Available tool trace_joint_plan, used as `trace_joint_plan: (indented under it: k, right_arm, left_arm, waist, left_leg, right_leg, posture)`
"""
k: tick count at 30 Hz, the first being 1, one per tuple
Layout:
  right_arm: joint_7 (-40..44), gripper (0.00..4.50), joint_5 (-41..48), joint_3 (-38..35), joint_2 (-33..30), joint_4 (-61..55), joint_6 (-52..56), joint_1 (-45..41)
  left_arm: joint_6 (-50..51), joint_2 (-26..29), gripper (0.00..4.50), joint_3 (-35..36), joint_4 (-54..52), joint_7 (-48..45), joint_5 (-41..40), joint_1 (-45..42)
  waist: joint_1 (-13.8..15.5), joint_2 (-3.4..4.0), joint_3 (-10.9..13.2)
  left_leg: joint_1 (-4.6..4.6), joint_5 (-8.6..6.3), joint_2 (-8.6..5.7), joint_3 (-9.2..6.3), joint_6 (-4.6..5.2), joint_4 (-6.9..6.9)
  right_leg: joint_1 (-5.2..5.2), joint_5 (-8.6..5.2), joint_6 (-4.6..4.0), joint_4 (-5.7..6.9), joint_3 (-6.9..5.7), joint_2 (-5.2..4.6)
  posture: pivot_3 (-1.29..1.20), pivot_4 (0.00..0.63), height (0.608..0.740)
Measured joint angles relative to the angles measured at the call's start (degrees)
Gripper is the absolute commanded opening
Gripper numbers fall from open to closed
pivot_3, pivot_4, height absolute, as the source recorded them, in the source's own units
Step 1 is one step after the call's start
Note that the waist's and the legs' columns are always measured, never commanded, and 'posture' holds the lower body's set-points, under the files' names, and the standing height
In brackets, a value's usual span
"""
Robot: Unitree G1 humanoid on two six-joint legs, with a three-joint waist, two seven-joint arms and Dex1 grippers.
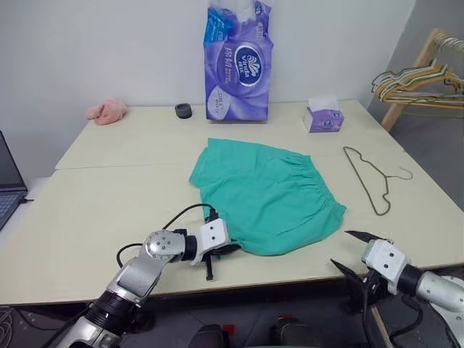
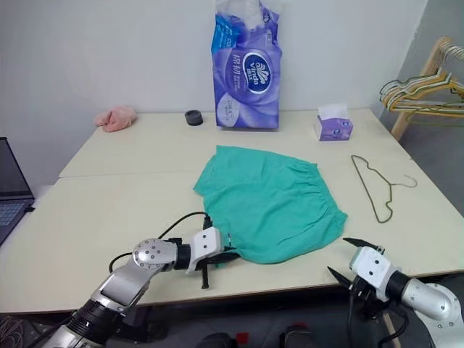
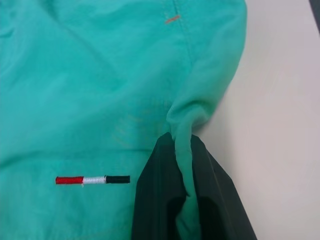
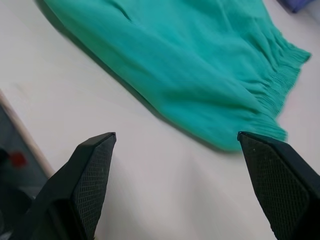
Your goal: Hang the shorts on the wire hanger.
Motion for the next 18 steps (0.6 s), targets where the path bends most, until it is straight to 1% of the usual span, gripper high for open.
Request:
trace_joint_plan:
  k: [3, 5, 12, 17, 18]
  right_arm:
    - [-0.29, 4.16, -5.29, 3.56, -2.24, 7.05, -3.73, -7.39]
    - [-0.35, 4.16, -7.48, 5.48, -2.71, 10.16, -5.58, -10.45]
    - [-2.15, 4.16, -18.68, 14.75, -4.65, 23.09, -15.78, -26.08]
    - [-2.96, 4.16, -24.95, 20.32, -4.66, 27.40, -21.19, -33.85]
    - [-2.94, 3.98, -25.79, 21.04, -4.66, 28.00, -21.84, -34.77]
  left_arm:
    - [1.30, -0.26, 0.03, 1.24, -0.57, -0.26, -1.44, 0.02]
    - [1.98, -0.31, 0.03, 1.32, -0.99, -0.32, -1.93, 0.01]
    - [2.95, -0.23, 0.03, 2.13, -1.30, -0.36, -2.13, -0.34]
    - [3.23, -0.24, 0.03, 2.36, -1.47, -0.42, -2.15, -0.36]
    - [3.23, -0.25, 0.01, 2.35, -1.49, -0.45, -2.15, -0.37]
  waist:
    - [0.03, 0.00, 0.00]
    - [0.05, 0.00, 0.00]
    - [-0.06, 0.03, 0.01]
    - [-0.02, 0.03, 0.00]
    - [-0.03, 0.03, 0.00]
  left_leg:
    - [-0.01, 0.00, 0.00, 0.00, 0.00, -0.01]
    - [0.00, 0.00, 0.00, 0.00, 0.00, -0.02]
    - [0.00, 0.00, -0.01, 0.13, 0.00, 0.00]
    - [-0.01, 0.00, 0.00, 0.11, 0.01, -0.01]
    - [-0.02, 0.00, -0.01, 0.11, 0.01, -0.01]
  right_leg:
    - [-0.02, 0.01, 0.01, 0.01, 0.02, 0.03]
    - [-0.01, 0.01, 0.01, 0.01, 0.02, 0.03]
    - [-0.07, 0.05, 0.04, 0.06, 0.15, 0.05]
    - [-0.10, 0.09, -0.03, 0.09, 0.16, 0.04]
    - [-0.10, 0.11, -0.08, 0.08, 0.17, 0.04]
  posture:
    - [-0.07, 0.045, 0.740]
    - [-0.07, 0.043, 0.740]
    - [-0.05, 0.038, 0.740]
    - [-0.05, 0.038, 0.740]
    - [-0.05, 0.038, 0.740]
